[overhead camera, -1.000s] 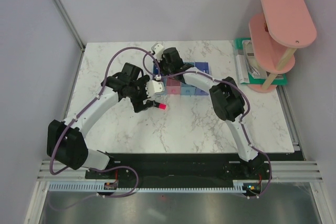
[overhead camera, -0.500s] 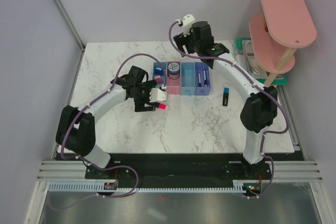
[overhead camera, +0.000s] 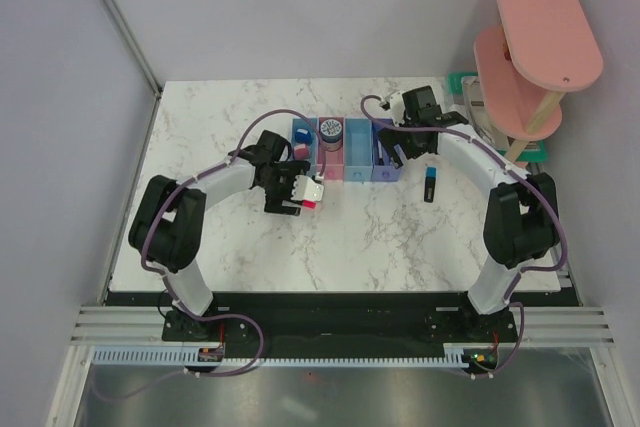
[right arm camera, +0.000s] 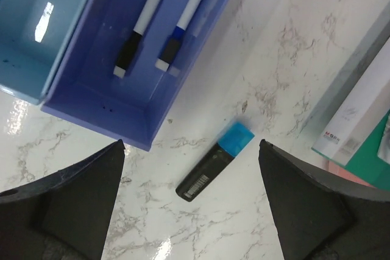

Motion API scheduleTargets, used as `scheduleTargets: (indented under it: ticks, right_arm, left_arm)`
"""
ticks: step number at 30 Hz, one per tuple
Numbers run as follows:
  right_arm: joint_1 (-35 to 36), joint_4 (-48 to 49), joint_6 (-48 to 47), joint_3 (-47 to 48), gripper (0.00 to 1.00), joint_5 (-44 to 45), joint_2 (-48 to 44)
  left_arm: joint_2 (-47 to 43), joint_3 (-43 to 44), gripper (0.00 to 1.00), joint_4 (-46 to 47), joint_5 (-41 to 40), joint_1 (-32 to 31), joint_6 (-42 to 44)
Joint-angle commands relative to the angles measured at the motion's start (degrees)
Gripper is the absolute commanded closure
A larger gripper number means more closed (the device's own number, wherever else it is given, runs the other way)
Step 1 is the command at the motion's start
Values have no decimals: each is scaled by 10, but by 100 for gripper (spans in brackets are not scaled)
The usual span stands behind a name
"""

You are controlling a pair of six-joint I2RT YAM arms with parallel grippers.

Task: Sort the stationery into containers
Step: Pick up the pen from the center of the board.

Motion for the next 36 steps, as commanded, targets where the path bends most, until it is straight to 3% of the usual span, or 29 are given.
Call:
scheduleTargets:
  ticks: [1, 8, 14, 24, 36]
  right_arm:
    - [-27, 15, 3, -23, 2, -34, -35]
    - [-51, 32, 4, -68, 2, -58, -24]
    - [-76, 33, 19, -83, 4, -80, -13]
    - [-80, 39, 23, -113, 4, -79, -13]
    - [-86, 92, 82, -179, 6, -19, -12]
  left_arm:
    - [32, 18, 4, 21, 21, 2, 55]
    - [74, 40, 10, -6, 26, 6, 99]
    - [101, 78, 32, -107, 35, 8, 160]
    - [132, 142, 33, -284, 29, 7, 207]
    - [157, 159, 48, -290, 20, 5, 175]
